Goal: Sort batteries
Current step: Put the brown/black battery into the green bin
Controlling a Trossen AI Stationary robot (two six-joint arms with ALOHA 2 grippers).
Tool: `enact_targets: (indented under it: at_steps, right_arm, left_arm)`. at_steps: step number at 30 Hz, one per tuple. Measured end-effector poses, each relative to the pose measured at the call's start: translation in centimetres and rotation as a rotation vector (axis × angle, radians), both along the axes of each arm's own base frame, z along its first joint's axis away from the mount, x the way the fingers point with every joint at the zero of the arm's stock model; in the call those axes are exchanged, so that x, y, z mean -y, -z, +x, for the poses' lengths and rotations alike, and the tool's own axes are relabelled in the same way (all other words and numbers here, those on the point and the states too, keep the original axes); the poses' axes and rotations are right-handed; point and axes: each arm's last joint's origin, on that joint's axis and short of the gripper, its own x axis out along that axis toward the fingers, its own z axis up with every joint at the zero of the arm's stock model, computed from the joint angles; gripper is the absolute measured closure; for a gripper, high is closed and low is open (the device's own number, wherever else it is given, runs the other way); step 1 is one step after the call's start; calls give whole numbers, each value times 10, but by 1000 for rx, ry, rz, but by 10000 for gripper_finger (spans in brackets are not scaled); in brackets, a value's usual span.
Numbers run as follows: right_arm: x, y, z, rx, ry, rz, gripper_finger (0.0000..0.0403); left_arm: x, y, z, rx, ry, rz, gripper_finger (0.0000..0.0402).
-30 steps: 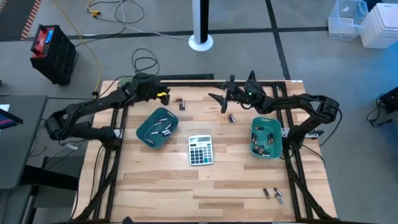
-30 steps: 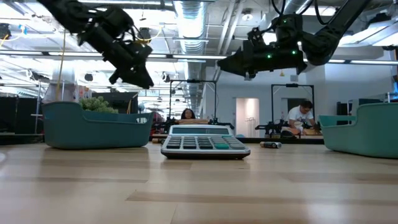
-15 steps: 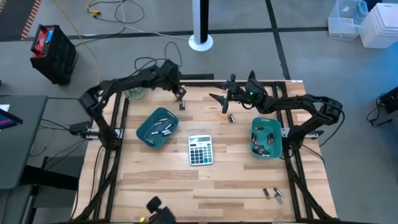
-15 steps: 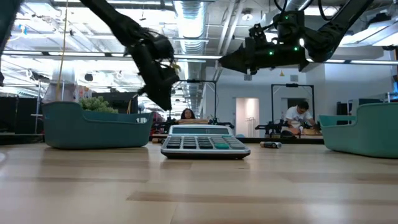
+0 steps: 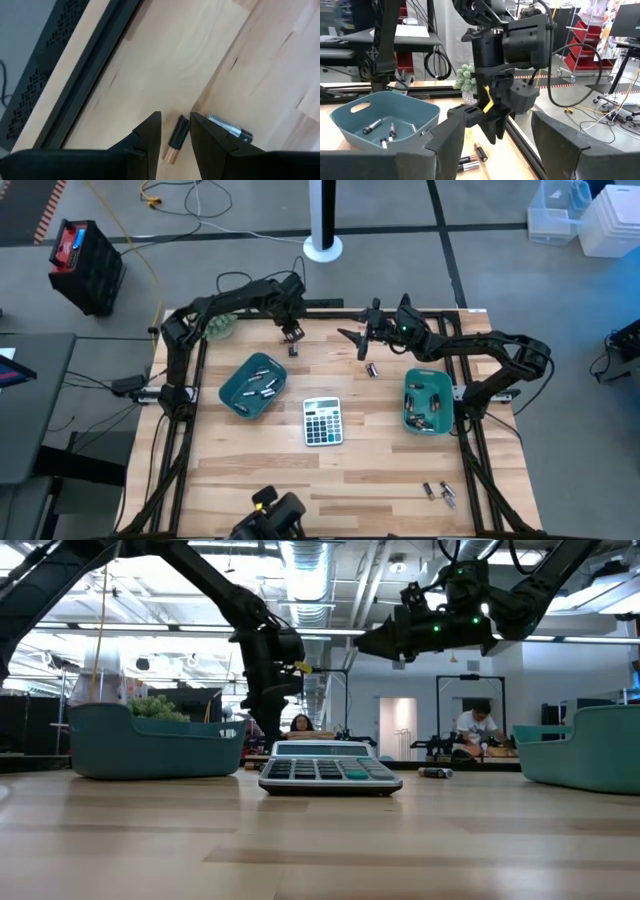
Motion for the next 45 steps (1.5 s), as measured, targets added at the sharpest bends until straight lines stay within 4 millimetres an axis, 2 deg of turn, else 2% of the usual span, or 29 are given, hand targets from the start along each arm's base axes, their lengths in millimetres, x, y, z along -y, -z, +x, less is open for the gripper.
enact_targets:
  at_steps: [11, 18, 23, 38, 45]
  right_arm:
    - [1, 0, -1, -1, 4, 5, 159]
    - [0, -1, 0, 14, -1, -1, 159]
    - [0, -1, 0, 16, 0, 8, 159]
    - [0, -1, 0, 14, -1, 8, 159]
    - [-1, -1, 0, 14, -2, 8, 159]
  left_arm:
    - [-10, -1, -11, 23, 16, -38, 303]
    - [-9, 0, -11, 24, 45, -51, 303]
    - [-10, 7, -11, 6, 22, -76, 303]
    - [-19, 5, -16, 21, -33, -64, 303]
    - [-21, 15, -17, -14, -25, -80, 303]
